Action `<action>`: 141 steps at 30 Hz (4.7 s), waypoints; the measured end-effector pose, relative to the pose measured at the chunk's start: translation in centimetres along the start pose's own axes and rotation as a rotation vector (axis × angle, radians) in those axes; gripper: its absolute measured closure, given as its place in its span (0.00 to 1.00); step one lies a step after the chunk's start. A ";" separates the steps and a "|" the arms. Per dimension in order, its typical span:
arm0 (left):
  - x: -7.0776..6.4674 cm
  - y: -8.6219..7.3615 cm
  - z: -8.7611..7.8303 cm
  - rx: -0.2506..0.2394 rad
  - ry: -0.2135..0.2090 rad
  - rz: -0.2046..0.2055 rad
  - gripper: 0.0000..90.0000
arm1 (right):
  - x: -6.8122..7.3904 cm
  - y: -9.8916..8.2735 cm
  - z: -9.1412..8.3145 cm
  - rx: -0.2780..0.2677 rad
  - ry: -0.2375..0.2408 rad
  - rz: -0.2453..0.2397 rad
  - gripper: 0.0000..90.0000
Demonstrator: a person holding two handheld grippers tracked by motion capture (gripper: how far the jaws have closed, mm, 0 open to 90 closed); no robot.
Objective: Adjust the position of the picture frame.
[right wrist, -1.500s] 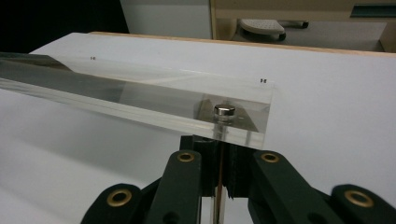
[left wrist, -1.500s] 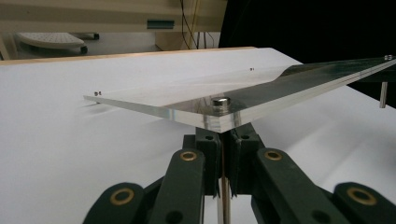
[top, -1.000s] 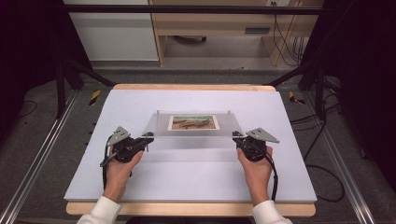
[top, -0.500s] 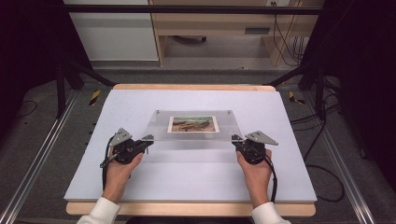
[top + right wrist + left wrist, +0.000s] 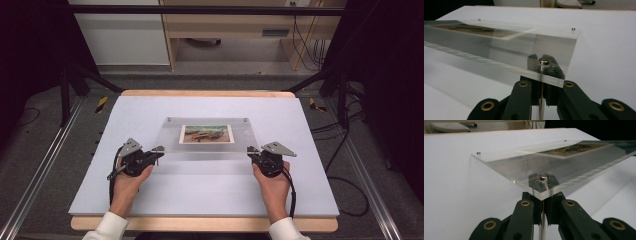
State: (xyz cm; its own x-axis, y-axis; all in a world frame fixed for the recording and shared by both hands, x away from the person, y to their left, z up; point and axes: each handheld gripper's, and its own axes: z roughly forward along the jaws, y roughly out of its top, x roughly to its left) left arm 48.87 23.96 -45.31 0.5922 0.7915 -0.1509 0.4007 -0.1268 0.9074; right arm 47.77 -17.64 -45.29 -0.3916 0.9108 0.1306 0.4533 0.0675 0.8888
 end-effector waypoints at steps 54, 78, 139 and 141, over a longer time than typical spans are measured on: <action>-0.3 -1.6 0.3 0.094 0.029 0.007 0.93 | 0.2 -1.9 0.2 0.080 0.011 0.003 0.94; -0.6 -1.9 0.7 0.120 0.040 0.022 0.93 | -0.2 -2.2 0.7 0.102 0.004 0.003 0.94; -0.9 -1.0 -1.5 0.093 -0.094 -0.027 0.14 | -0.6 -1.2 -2.9 0.105 0.052 -0.046 0.17; -0.9 -0.9 -1.5 0.077 -0.090 -0.029 0.14 | -0.6 -1.0 -3.0 0.093 0.050 -0.048 0.17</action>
State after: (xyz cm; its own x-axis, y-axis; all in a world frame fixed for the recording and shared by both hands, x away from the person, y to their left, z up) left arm 46.91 24.27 -45.34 0.6386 0.7390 -0.2147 0.4690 -0.1525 0.8699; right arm 45.17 -19.49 -44.99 -0.4530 0.8844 0.1122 0.5043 0.1504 0.8503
